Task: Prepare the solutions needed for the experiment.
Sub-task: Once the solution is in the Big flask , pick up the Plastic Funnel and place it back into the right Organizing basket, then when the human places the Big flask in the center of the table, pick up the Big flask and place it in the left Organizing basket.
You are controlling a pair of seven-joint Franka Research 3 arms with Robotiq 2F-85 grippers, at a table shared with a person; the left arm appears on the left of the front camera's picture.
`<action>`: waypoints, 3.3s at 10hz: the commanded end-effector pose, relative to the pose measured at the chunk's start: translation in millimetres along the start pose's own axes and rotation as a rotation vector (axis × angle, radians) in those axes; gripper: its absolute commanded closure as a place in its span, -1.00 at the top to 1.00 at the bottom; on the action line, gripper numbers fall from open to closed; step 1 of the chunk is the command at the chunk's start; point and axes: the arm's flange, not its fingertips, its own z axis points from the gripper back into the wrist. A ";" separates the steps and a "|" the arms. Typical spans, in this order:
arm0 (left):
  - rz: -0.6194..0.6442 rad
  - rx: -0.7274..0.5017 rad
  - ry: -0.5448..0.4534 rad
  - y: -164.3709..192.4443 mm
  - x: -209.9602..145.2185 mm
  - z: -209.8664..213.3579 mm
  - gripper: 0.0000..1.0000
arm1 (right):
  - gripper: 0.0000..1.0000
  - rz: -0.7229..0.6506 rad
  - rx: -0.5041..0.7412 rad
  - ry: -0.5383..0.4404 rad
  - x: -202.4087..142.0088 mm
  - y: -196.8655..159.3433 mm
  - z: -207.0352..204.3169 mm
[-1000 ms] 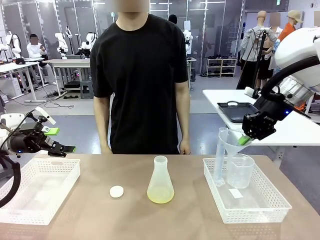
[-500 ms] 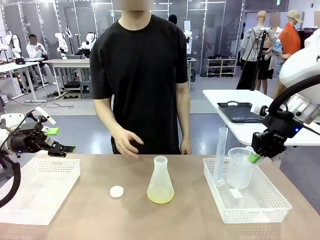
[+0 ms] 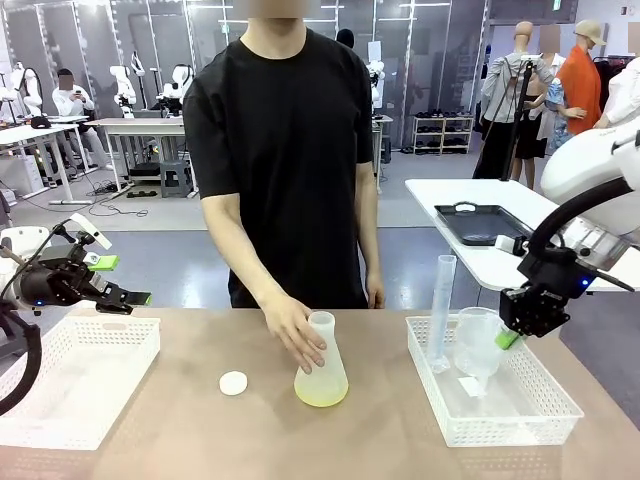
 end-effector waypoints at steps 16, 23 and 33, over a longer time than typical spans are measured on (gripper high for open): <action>-0.004 -0.001 -0.002 -1.1 0.9 -0.4 1.00 | 0.01 -0.038 -0.033 0.039 5.1 4.4 -15.5; -0.004 -0.001 -0.002 -1.1 0.9 -0.4 1.00 | 0.01 -0.107 0.628 0.009 -34.7 9.2 2.4; -0.004 -0.001 -0.002 -1.1 0.9 -0.4 1.00 | 0.50 -0.281 0.976 -0.089 -24.1 -13.3 -17.2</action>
